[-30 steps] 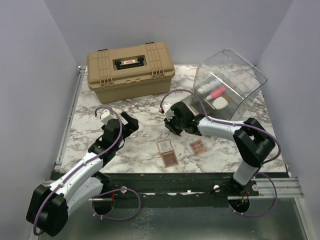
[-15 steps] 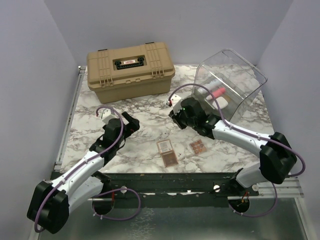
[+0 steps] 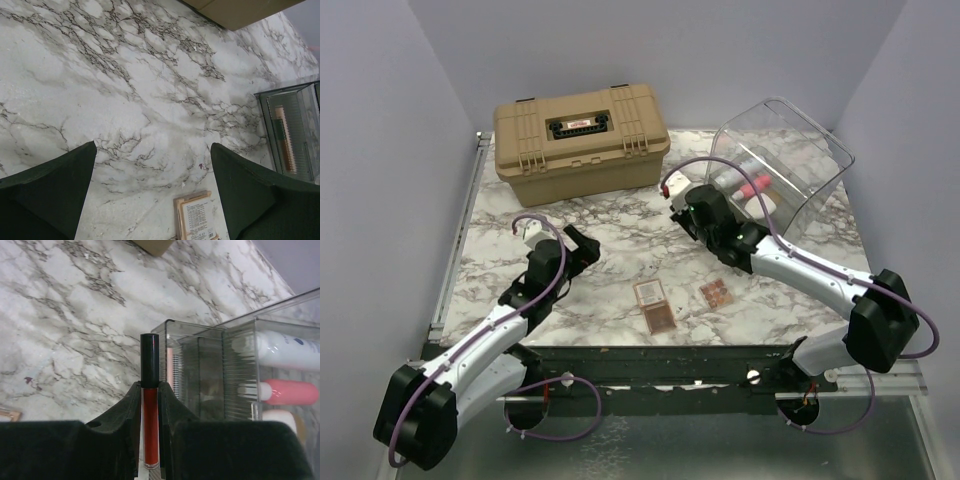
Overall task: Organize the makeup
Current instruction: Place the lipstick in the drawer.
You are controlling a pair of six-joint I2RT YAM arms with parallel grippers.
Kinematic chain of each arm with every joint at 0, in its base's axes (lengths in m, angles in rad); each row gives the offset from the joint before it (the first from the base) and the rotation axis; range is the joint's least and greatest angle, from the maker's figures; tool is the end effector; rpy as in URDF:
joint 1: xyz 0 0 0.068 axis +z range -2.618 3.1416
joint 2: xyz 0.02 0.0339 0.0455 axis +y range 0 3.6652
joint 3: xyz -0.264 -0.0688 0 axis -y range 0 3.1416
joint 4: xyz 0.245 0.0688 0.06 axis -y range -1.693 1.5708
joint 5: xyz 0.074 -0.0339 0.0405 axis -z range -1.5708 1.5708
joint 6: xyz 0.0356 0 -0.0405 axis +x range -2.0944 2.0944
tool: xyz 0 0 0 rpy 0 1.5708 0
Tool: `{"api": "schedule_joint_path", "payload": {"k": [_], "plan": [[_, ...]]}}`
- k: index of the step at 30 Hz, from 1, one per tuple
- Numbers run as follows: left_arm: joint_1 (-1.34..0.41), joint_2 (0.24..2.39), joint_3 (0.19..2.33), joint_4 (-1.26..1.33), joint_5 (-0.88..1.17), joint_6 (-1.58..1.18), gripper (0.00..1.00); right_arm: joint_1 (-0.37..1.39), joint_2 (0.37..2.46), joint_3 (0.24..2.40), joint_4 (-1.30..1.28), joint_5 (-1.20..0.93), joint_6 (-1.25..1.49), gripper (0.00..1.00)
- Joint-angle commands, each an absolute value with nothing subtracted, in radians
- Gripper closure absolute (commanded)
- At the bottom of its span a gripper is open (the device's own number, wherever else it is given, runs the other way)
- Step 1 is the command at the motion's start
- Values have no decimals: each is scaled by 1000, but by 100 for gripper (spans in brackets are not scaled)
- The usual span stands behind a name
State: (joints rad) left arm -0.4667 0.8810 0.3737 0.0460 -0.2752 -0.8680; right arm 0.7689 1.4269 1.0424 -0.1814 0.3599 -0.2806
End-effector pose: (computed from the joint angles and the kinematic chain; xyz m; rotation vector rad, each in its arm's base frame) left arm 0.1760 -0.0779 0.2024 -0.5816 1.9762 -0.5639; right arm 0.2404 0.2151 0.2810 -0.8652 1.9111 -0.0912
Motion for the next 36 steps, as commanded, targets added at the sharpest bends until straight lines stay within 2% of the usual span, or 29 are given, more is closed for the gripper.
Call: {"api": "schedule_joint_path", "payload": {"k": [1, 11, 30, 36], "plan": [[-463, 897, 382, 80, -228, -863, 2, 742, 1445, 1069, -218, 495, -348, 86], [-462, 957, 413, 125, -148, -845, 2, 656, 1460, 1005, -211, 496, -355, 84], [-462, 1033, 427, 198, -53, -854, 2, 617, 1507, 921, -172, 489, -291, 80], [-463, 1121, 469, 251, 90, -831, 2, 617, 1506, 922, -184, 470, -273, 78]]}}
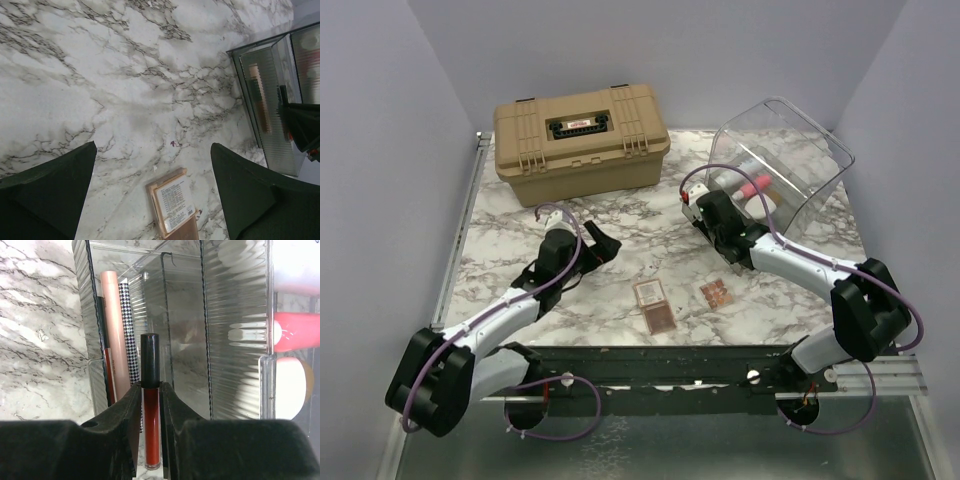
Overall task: Organize the makeup
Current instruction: Place the lipstick in the drawer.
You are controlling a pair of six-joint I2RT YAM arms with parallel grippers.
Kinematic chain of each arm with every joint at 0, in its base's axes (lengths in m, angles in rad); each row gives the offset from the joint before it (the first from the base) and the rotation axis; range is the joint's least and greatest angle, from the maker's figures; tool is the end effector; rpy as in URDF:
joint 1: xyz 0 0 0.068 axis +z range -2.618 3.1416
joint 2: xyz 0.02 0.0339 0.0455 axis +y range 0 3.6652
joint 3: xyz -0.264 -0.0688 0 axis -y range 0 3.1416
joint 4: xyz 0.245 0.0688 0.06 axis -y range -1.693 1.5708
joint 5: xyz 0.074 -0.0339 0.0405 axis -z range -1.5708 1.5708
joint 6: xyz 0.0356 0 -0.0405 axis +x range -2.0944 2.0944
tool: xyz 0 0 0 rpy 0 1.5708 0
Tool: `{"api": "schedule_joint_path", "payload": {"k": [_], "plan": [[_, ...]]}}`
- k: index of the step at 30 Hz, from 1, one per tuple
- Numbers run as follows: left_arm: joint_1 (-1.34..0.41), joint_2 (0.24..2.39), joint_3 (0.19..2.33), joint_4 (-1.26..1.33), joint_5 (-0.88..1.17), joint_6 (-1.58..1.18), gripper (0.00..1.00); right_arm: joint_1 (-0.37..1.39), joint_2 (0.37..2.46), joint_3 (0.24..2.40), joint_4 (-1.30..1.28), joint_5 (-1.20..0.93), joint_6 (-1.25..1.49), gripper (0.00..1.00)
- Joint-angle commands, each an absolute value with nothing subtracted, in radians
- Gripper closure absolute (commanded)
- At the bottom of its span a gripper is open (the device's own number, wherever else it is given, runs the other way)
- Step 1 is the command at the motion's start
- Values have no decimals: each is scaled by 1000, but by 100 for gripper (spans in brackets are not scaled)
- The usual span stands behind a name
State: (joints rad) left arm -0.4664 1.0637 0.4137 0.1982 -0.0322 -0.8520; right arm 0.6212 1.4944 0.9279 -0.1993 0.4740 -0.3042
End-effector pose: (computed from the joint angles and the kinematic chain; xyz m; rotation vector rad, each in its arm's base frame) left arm 0.1986 -0.0987 0.1959 -0.4265 2.0731 -0.7849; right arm 0.2656 0.1701 0.2226 -0.7980 2.1185 -0.3858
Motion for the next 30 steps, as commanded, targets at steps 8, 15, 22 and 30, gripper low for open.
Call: {"api": "schedule_joint_path", "payload": {"k": [8, 15, 22, 30], "plan": [[-463, 1200, 497, 319, 159, -838, 2, 615, 1507, 945, -228, 454, -250, 76], [-472, 1281, 533, 377, 190, -853, 2, 614, 1468, 986, -295, 402, -246, 65], [-480, 1310, 541, 414, 186, -872, 2, 615, 1382, 1048, -374, 183, -230, 65], [-534, 1382, 583, 467, 185, -894, 4, 617, 1175, 1061, -308, -76, -156, 58]]}}
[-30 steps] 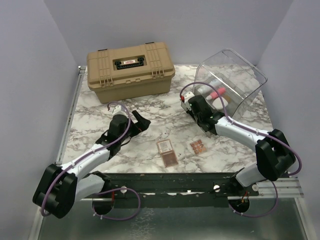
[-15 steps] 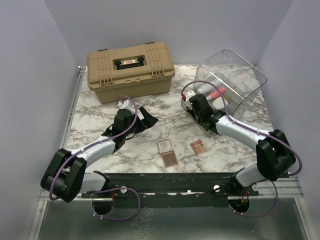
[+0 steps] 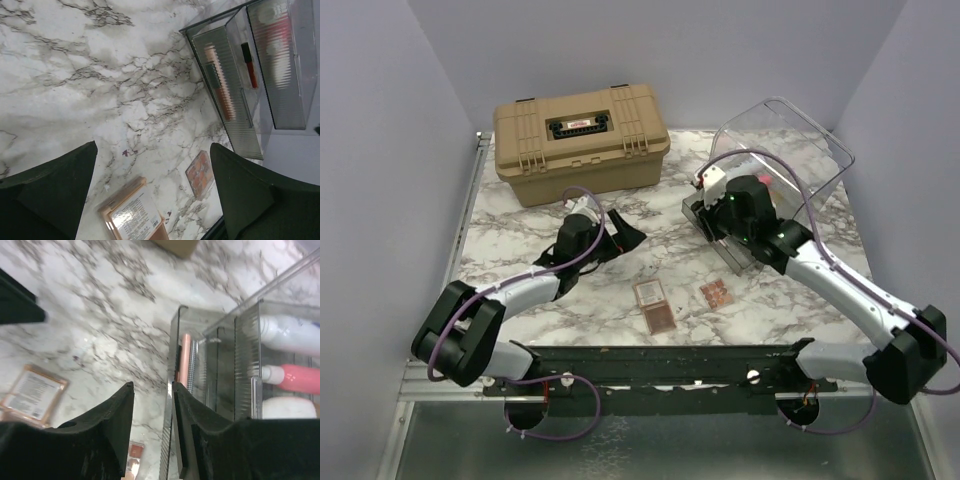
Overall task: Organize the makeup
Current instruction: Place the lipstick in the drawer.
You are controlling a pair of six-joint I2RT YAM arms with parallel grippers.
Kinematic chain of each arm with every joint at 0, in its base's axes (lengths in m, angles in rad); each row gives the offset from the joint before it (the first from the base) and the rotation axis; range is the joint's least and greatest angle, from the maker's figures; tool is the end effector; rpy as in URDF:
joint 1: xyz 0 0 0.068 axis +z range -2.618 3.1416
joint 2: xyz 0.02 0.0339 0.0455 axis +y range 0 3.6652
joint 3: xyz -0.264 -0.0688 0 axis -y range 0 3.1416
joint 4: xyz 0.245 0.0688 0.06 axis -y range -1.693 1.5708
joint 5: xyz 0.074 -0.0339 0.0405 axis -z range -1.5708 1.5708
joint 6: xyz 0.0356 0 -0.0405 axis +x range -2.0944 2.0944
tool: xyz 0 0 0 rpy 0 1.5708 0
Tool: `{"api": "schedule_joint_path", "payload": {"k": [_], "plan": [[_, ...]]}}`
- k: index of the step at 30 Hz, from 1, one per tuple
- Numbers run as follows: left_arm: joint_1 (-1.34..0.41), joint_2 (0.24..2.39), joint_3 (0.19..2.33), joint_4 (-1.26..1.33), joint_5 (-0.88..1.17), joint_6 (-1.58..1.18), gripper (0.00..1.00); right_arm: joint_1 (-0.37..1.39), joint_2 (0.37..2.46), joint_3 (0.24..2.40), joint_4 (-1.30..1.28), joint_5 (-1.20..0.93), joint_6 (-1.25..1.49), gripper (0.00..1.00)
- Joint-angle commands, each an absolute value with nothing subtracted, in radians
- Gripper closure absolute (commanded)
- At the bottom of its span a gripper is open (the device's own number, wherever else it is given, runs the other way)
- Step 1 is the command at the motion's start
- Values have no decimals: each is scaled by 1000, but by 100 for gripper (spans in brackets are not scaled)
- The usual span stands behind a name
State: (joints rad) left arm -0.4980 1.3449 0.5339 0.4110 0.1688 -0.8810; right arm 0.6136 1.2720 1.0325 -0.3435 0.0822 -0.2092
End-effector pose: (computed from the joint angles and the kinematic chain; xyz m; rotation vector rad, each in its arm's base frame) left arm 0.2375 -0.1359 0.1920 -0.2869 2.1046 -1.0328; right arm 0.2354 0.1622 0.3057 -0.8179 1.9939 0.1462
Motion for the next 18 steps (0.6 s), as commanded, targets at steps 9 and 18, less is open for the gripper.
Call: {"api": "schedule_joint_path", "payload": {"k": [9, 18], "plan": [[-608, 1437, 616, 480, 150, -895, 4, 616, 1036, 1067, -262, -158, -11, 35], [-635, 1438, 617, 482, 145, -893, 4, 617, 1015, 1070, -289, -110, 234, 11]]}}
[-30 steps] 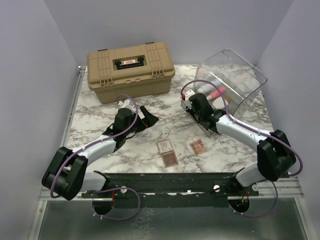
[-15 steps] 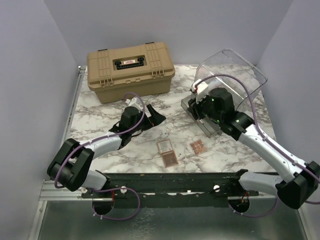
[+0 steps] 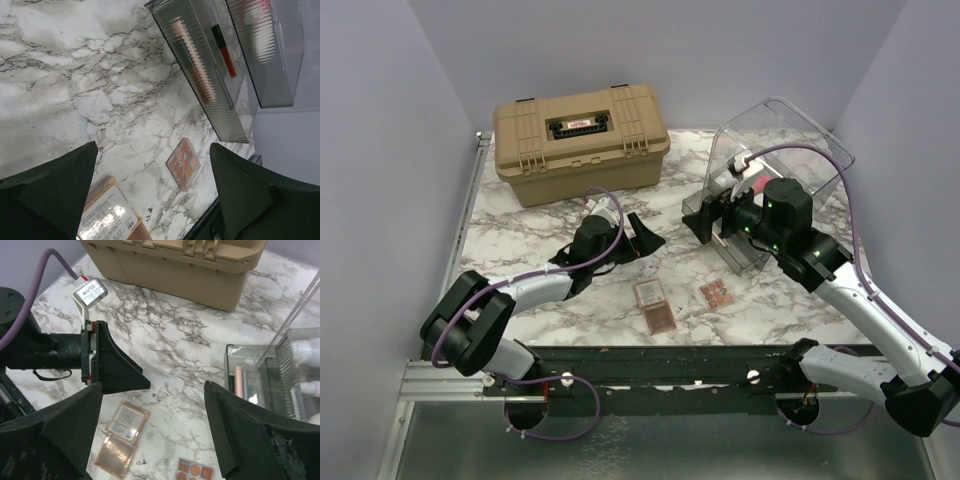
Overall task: Organize the makeup
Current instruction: Place the lipstick in the drawer.
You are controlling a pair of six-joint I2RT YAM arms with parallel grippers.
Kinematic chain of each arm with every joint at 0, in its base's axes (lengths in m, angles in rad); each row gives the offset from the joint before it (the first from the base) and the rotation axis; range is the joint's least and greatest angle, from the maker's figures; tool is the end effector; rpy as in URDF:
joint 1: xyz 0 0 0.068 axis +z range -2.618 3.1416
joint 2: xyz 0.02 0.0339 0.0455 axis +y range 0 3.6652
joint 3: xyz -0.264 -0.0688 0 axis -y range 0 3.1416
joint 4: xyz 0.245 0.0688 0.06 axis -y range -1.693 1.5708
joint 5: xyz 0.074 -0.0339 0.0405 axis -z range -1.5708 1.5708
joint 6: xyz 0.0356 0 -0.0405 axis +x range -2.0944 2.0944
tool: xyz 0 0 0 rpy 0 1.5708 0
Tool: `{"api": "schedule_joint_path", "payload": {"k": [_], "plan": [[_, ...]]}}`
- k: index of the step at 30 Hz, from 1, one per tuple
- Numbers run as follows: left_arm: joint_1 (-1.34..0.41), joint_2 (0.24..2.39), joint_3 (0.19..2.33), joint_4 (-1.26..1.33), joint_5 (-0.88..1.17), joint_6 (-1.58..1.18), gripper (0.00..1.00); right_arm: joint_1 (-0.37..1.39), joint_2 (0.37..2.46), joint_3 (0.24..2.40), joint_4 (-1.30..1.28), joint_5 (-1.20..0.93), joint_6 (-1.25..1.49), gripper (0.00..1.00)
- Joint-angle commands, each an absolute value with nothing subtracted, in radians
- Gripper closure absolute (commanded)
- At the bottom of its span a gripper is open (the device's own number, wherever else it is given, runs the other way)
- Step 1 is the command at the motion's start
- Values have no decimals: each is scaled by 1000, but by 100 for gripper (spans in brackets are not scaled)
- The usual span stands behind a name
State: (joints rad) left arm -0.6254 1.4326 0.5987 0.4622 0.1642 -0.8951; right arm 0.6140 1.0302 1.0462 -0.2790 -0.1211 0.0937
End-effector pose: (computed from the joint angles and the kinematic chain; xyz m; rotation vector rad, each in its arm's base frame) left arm 0.2353 -0.1771 0.1942 -0.1669 2.1170 -1.1250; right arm 0.1886 0.1382 0.3753 -0.5659 1.7876 0.6039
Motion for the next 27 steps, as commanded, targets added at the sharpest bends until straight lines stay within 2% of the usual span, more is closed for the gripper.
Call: {"api": "schedule_joint_path", "payload": {"k": [1, 3, 4, 9, 12, 18, 27], "plan": [[-637, 1438, 618, 482, 148, -893, 5, 616, 1007, 1072, -278, -110, 263, 10], [-638, 1437, 617, 482, 144, -894, 5, 616, 984, 1062, -228, -116, 315, 1], [-638, 1437, 615, 482, 146, -899, 5, 616, 977, 1054, -203, -106, 347, 0], [-642, 1426, 603, 483, 151, -901, 7, 614, 1068, 1185, -367, -58, 331, 0], [-648, 1423, 594, 490, 148, -903, 7, 614, 1089, 1216, -414, 122, 333, 0], [-688, 1476, 626, 514, 156, -904, 8, 615, 1069, 1262, -442, 297, 300, 0], [-711, 1573, 725, 527, 161, -884, 8, 615, 961, 1207, -637, -30, 341, 0]]}}
